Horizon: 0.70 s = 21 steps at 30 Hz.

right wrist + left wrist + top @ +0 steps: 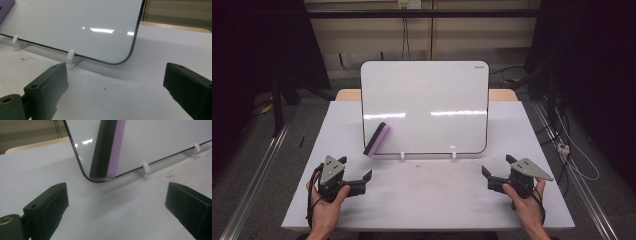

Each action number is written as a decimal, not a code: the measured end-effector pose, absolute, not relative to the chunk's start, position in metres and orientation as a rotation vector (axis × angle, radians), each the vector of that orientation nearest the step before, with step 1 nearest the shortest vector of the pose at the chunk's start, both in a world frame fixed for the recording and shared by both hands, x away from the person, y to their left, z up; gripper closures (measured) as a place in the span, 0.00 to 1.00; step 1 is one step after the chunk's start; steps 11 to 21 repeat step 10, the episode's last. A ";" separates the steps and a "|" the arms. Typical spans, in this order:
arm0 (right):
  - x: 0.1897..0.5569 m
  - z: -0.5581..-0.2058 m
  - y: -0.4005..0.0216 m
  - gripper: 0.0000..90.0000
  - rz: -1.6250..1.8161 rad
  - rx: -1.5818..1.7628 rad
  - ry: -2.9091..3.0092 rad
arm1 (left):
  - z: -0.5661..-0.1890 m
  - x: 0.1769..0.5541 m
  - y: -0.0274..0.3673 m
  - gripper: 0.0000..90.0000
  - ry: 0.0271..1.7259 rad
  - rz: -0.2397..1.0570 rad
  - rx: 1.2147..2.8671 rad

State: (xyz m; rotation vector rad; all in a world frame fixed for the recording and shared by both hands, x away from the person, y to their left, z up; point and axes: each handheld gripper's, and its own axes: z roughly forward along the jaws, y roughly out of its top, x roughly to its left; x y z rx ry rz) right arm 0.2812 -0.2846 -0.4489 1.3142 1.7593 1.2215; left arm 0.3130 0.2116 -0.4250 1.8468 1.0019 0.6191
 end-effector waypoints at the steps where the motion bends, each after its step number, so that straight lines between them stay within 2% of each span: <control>1: 0.281 -0.449 -0.285 0.06 1.226 1.317 1.757 | -0.426 0.312 0.212 0.05 1.001 0.630 1.836; 21: 0.280 -0.449 -0.284 0.06 1.225 1.307 1.757 | -0.429 0.311 0.220 0.05 1.038 0.629 1.811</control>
